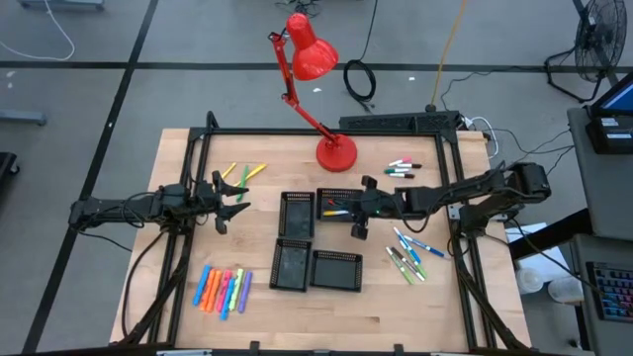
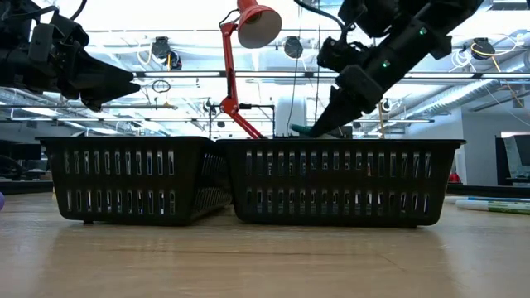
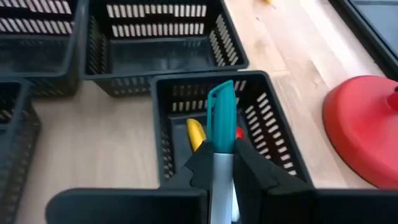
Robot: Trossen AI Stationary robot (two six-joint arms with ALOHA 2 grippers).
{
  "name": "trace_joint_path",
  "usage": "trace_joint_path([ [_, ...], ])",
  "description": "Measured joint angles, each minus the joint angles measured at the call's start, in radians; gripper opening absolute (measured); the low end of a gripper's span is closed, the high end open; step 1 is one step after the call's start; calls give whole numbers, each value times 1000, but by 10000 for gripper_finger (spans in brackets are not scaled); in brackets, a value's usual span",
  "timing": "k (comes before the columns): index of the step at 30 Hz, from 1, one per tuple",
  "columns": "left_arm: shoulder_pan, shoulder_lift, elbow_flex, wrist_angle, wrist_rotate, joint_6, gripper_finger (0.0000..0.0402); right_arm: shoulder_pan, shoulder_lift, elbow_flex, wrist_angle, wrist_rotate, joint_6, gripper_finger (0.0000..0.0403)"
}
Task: Pick & Place Markers
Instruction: Put the dark blue highlighter pen into the top right black bin
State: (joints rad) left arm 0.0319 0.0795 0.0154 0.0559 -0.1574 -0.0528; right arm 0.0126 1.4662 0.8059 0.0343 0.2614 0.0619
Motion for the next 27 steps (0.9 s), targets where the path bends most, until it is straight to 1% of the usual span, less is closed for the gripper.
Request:
trace_joint_path([
  [13,0,0,0,0,0,0,209,-12,1,-7,-6,-3,2,26],
  [19,0,0,0,0,0,0,209,-13,53,-6,73,-6,2,26],
  [23,0,0,0,0,0,0,209,-19,72,-8,75,-55,-8,26],
  [27,0,0,0,0,1,0,209,-33,70,-6,87,-53,-9,26],
])
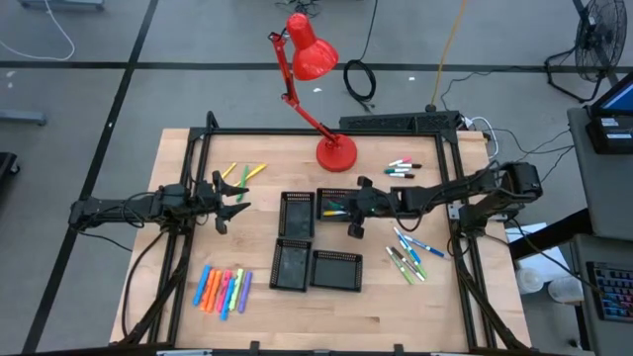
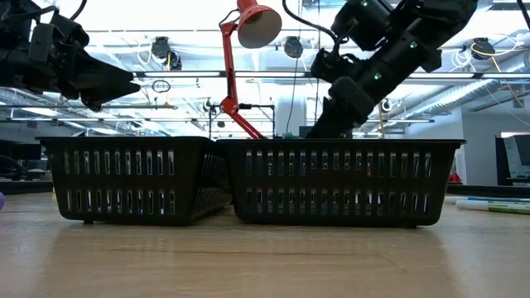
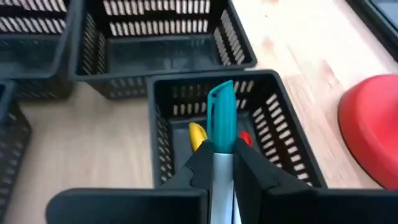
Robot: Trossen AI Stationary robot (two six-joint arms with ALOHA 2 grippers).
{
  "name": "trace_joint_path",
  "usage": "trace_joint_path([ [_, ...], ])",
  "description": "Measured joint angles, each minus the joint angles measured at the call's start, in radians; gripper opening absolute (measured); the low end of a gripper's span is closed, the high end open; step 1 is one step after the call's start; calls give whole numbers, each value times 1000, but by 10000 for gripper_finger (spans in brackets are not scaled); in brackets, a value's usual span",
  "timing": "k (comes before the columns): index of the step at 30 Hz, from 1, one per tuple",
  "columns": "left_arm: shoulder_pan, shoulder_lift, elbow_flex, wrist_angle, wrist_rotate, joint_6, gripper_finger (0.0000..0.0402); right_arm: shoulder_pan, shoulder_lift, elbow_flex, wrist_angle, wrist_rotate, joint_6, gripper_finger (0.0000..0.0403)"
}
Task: Pick & Place Markers
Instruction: Put the dark blue highlighter pen into the top right black bin
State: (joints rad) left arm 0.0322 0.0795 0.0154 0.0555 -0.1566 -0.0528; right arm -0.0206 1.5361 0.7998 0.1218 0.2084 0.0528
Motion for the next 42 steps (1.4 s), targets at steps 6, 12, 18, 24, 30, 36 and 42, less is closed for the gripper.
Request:
trace_joint_path([
  [6,0,0,0,0,0,0,209,-8,44,2,62,-1,-3,26],
  [12,0,0,0,0,0,0,209,-18,108,1,91,-3,-15,26],
  [18,0,0,0,0,0,0,209,-38,120,0,92,-4,-16,26],
  [24,0,0,0,0,0,0,209,-40,120,1,88,-4,-13,28],
  [30,0,0,0,0,0,0,209,-40,120,0,87,-4,-13,30],
  [36,0,0,0,0,0,0,209,-40,120,1,88,-4,-12,49],
  [42,0,0,0,0,0,0,209,-40,120,1,91,-4,-12,60],
])
